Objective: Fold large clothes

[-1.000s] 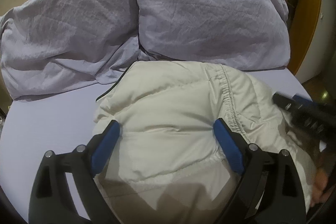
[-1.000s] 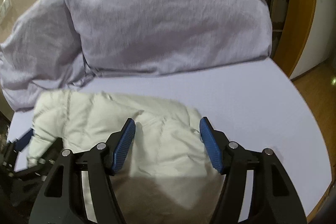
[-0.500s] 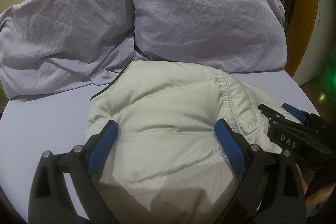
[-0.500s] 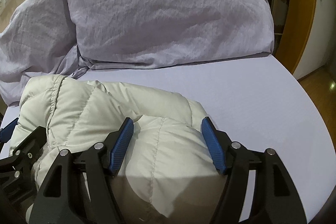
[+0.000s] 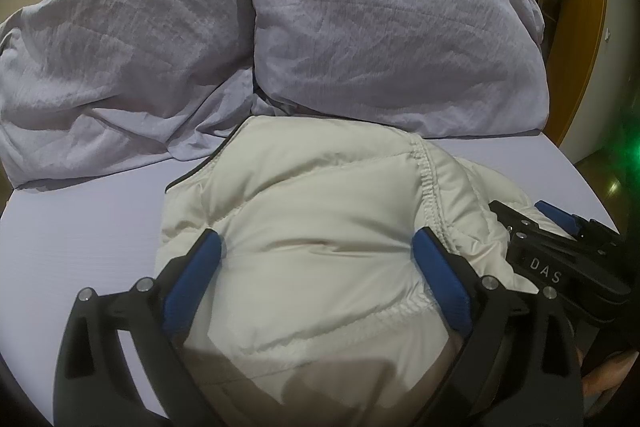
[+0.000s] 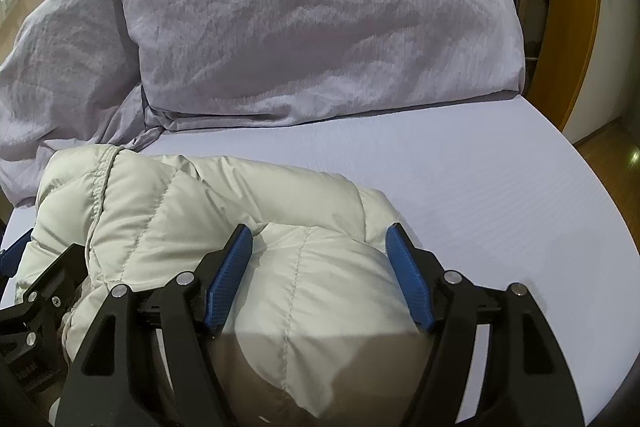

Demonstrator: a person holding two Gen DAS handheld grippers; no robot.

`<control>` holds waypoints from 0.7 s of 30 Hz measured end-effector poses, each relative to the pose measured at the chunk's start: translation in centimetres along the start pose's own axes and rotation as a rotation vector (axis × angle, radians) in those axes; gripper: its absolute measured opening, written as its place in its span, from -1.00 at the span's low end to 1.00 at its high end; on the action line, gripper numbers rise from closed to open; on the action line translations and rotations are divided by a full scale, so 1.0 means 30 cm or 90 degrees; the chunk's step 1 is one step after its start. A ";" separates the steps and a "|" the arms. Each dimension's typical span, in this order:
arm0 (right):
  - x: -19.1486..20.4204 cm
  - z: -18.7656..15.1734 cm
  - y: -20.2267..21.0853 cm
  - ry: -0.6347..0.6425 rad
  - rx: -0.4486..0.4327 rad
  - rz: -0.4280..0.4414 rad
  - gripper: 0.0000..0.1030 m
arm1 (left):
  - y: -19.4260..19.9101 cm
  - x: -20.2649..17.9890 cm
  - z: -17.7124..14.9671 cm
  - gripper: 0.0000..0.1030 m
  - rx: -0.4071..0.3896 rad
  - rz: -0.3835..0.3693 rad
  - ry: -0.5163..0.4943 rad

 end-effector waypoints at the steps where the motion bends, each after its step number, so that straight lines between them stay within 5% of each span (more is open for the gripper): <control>1: 0.000 -0.001 -0.001 -0.001 0.000 0.000 0.38 | 0.000 0.000 0.000 0.87 0.000 0.000 0.000; 21: -0.003 -0.002 -0.007 0.002 0.000 0.001 0.41 | -0.010 -0.002 0.000 0.89 -0.001 0.001 0.000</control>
Point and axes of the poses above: each gripper's, at about its wrist camera, not at the fingertips, and y roughly against the way its jaws point, x to its left, z to its top, the point moved 10 cm from there along -y, roughly the way its jaws point, and after that the axes turned 8 degrees about z, right-handed, at the moved point
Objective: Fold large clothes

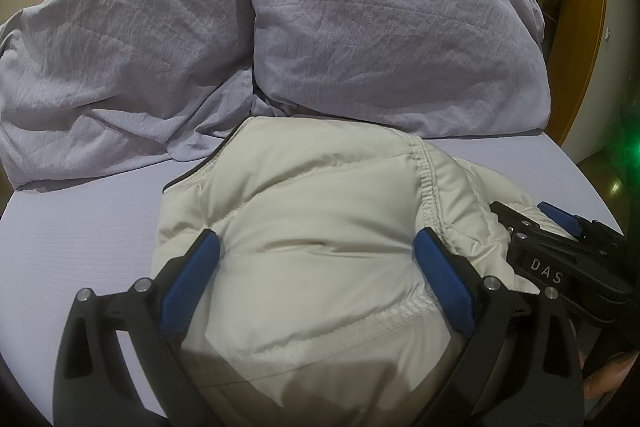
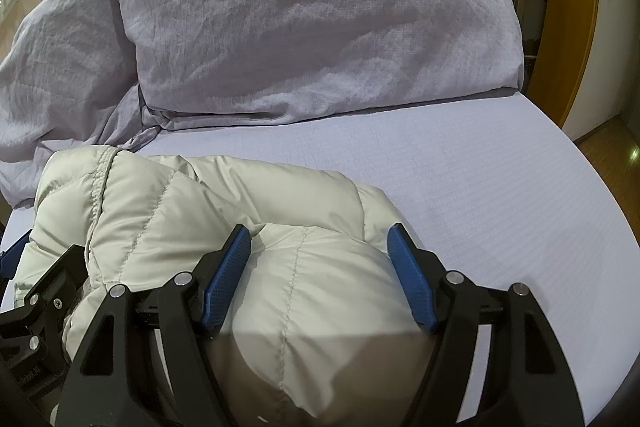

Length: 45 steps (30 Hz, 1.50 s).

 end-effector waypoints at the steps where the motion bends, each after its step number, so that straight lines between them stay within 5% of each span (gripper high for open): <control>1: 0.000 0.000 0.000 0.000 0.000 0.000 0.41 | 0.005 0.000 -0.001 0.89 0.000 0.000 0.000; 28: -0.012 0.008 -0.009 -0.005 0.008 0.004 0.46 | -0.007 -0.003 0.000 0.89 0.000 0.003 0.001; 45: 0.001 -0.049 0.144 0.008 -0.020 -0.007 0.42 | 0.021 0.042 0.028 0.95 0.002 -0.011 0.011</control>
Point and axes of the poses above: each gripper's, at about its wrist camera, not at the fingertips, and y roughly against the way its jaws point, x to its left, z to its top, the point moved 10 cm from there along -y, roughly the way its jaws point, and after that the axes turned 8 degrees about z, right-handed, at the moved point
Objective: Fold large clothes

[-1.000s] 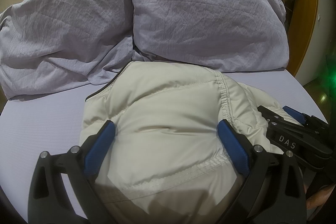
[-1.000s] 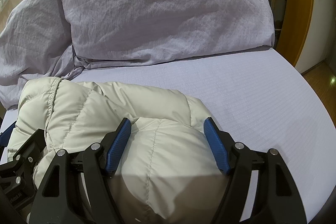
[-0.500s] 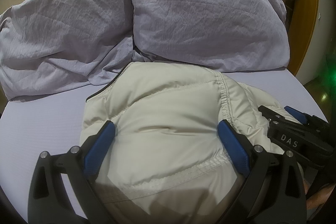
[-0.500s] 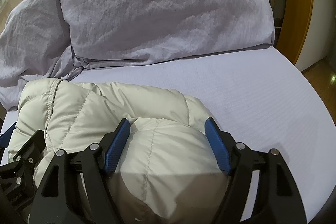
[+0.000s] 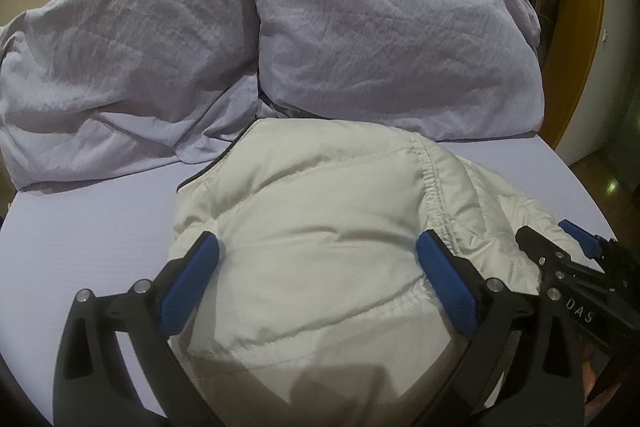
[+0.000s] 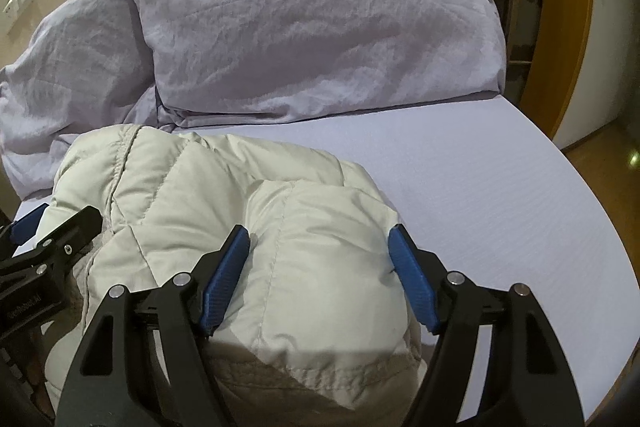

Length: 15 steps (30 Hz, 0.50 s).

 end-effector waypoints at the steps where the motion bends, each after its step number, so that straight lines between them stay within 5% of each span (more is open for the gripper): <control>1: 0.000 -0.005 0.001 0.001 -0.004 -0.002 0.42 | -0.002 0.000 -0.004 0.97 0.000 -0.002 0.001; 15: -0.009 -0.021 -0.015 0.000 -0.025 -0.005 0.45 | -0.009 -0.023 -0.032 0.97 -0.017 0.020 -0.014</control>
Point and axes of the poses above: each gripper's, at about its wrist camera, not at the fingertips, and y roughly against the way its jaws point, x to its left, z to its top, the point moved 10 cm from there along -y, roughly the way its jaws point, and after that the axes turned 8 degrees about z, right-handed, at the moved point
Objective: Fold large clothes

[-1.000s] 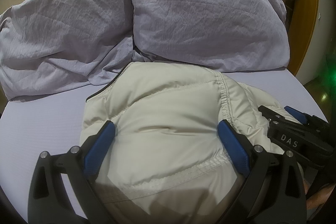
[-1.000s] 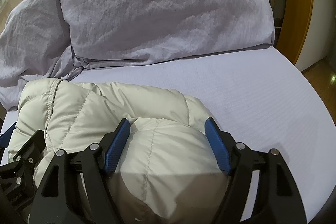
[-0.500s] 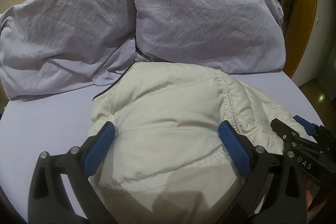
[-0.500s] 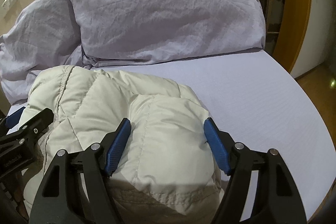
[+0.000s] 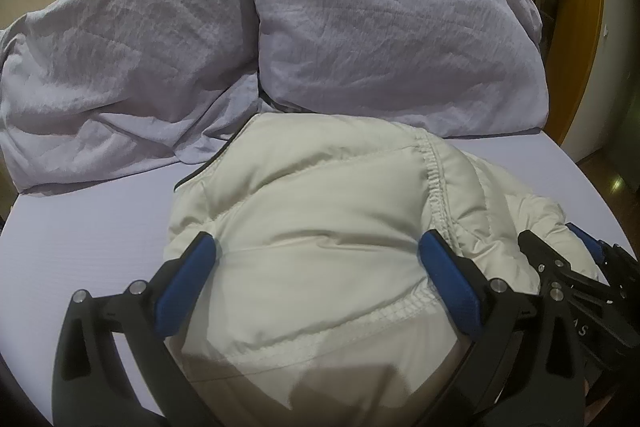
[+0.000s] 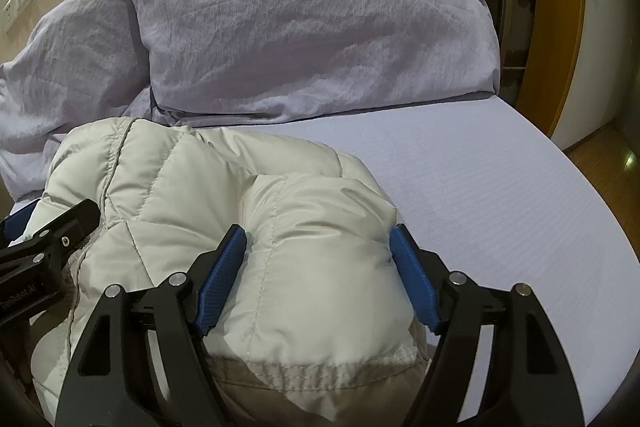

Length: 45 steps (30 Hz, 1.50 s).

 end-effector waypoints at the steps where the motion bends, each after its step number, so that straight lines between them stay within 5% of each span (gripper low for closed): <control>1: 0.001 -0.001 -0.002 0.000 0.000 0.000 0.45 | -0.002 0.001 0.001 0.97 0.000 0.002 -0.001; 36: 0.000 -0.013 -0.006 -0.014 0.013 -0.014 0.48 | 0.001 -0.006 -0.005 0.97 -0.004 0.036 -0.014; 45: -0.031 0.005 0.005 -0.031 0.069 0.027 0.67 | 0.054 0.030 -0.016 0.97 0.035 0.007 -0.003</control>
Point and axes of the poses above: each gripper's, at about its wrist camera, not at the fingertips, and y roughly against the way its jaws point, x to its left, z to its top, the point moved 10 cm from there along -y, roughly the way its jaws point, and after that the axes turned 8 degrees about z, right-handed, at the moved point
